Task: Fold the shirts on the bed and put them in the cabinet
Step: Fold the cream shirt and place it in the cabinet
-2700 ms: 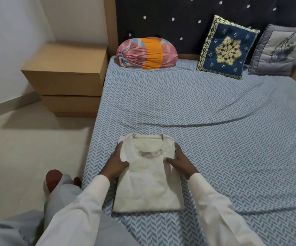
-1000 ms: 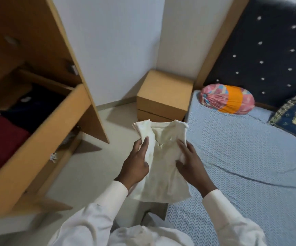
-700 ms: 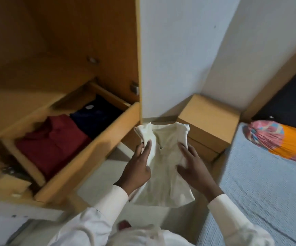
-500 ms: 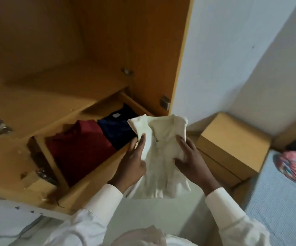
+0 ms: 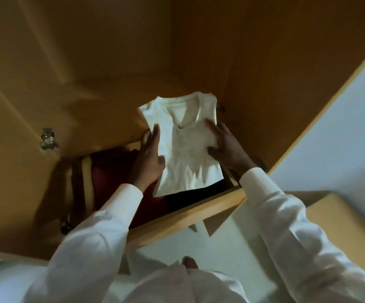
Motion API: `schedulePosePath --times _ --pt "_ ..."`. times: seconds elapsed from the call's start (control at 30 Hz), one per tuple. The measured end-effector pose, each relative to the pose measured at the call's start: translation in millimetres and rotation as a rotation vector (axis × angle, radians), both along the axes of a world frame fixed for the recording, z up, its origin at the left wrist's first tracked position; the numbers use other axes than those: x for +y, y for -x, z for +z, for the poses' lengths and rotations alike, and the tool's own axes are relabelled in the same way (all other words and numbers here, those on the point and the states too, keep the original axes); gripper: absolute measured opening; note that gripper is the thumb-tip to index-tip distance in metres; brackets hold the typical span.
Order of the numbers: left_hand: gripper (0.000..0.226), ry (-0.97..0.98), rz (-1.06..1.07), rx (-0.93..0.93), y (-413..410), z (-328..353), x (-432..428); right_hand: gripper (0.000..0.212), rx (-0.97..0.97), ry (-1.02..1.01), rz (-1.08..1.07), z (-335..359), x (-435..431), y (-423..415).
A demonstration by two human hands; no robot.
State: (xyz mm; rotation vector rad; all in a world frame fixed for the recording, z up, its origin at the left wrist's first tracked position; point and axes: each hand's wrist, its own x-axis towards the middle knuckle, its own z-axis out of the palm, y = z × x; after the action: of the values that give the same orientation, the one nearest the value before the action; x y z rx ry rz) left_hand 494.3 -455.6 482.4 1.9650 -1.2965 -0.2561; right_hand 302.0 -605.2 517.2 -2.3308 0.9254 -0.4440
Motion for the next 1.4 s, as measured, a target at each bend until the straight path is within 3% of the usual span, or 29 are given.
schedulePosePath --times 0.17,0.33,0.6,0.73,0.83,0.9,1.0,1.07,1.17,1.3,1.4 --pt "0.093 -0.074 0.077 0.114 -6 -47 -37 0.086 0.119 -0.021 0.098 -38 -53 -31" --pt "0.092 -0.197 0.111 0.301 2 -97 -46 0.086 0.286 -0.187 0.159 -85 -77 -31" --pt "0.088 -0.376 0.087 0.43 -4 -131 -56 0.085 0.689 -0.125 0.231 -110 -106 -36" --pt "0.09 -0.425 0.08 0.449 -11 -134 -59 0.084 0.845 -0.01 0.144 -110 -96 -47" --pt "0.088 -0.391 0.136 0.537 -3 -135 -56 0.08 0.795 0.124 0.075 -117 -69 -49" --pt "0.096 -0.404 0.182 0.596 8 -152 -47 0.079 0.78 -0.004 0.066 -132 -54 -43" --pt "0.127 -0.594 0.226 0.512 27 -193 -36 0.088 0.855 -0.182 0.033 -159 -45 -26" --pt "0.119 -0.696 0.258 0.447 44 -177 -29 0.088 0.817 -0.243 -0.031 -173 -47 -15" --pt "0.073 -0.802 0.299 0.367 56 -158 -26 0.086 0.79 -0.279 -0.053 -178 -48 -16" --pt "0.113 -0.779 0.195 0.394 53 -150 -18 0.084 0.737 -0.226 -0.052 -165 -61 -45" --pt "0.108 -0.88 0.169 0.23 55 -139 -14 0.075 0.507 -0.267 -0.119 -154 -84 -75"
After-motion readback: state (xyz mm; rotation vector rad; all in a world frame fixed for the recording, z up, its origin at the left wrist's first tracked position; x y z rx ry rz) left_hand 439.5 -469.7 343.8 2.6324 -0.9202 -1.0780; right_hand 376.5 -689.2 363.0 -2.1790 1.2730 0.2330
